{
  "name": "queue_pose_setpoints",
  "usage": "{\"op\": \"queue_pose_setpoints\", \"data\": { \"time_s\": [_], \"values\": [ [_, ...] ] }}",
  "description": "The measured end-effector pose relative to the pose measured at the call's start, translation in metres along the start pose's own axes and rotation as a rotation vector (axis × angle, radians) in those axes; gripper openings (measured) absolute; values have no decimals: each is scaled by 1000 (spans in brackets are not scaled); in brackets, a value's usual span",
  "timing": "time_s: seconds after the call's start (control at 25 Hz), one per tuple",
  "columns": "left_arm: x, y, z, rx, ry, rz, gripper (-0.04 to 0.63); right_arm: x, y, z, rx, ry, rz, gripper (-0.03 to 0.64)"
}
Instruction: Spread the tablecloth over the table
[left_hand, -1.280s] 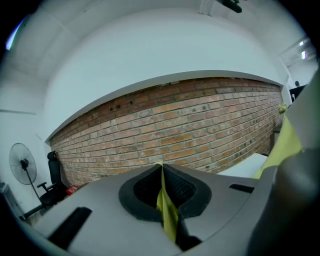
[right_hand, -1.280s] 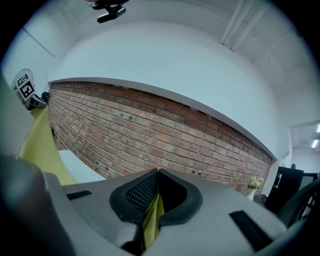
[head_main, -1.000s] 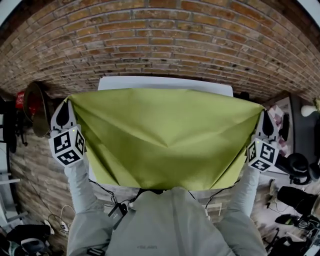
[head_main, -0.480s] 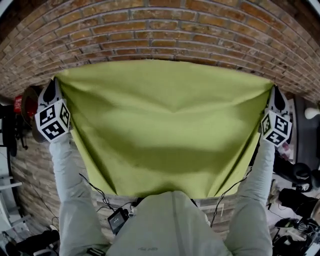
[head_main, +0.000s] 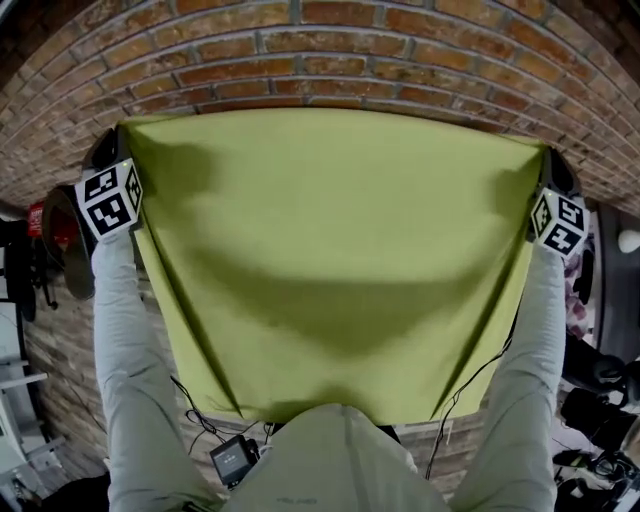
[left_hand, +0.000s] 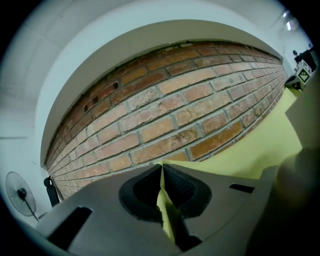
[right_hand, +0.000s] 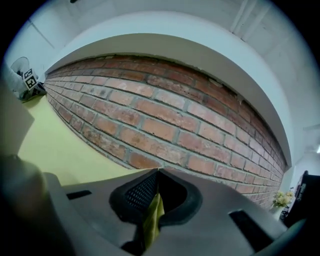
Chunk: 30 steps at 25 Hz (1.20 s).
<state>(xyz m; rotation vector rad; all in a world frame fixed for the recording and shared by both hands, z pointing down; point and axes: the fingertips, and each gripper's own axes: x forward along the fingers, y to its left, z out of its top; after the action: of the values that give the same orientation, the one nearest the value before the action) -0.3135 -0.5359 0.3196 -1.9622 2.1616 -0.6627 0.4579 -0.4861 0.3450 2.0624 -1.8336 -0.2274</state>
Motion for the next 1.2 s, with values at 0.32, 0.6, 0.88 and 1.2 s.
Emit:
{"op": "queue_pose_setpoints", "data": {
  "time_s": [0.32, 0.6, 0.88, 1.2],
  "values": [
    [61, -33, -72, 55, 159, -49, 26, 58, 47, -69, -50, 172, 86, 23],
    [81, -86, -163, 120, 332, -148, 26, 72, 90, -161, -104, 370, 185, 23],
    [94, -132, -211, 162, 411, -215, 26, 75, 124, -227, -122, 497, 261, 23],
    [91, -145, -260, 140, 554, -275, 28, 70, 142, -250, -57, 531, 296, 25]
  ]
}}
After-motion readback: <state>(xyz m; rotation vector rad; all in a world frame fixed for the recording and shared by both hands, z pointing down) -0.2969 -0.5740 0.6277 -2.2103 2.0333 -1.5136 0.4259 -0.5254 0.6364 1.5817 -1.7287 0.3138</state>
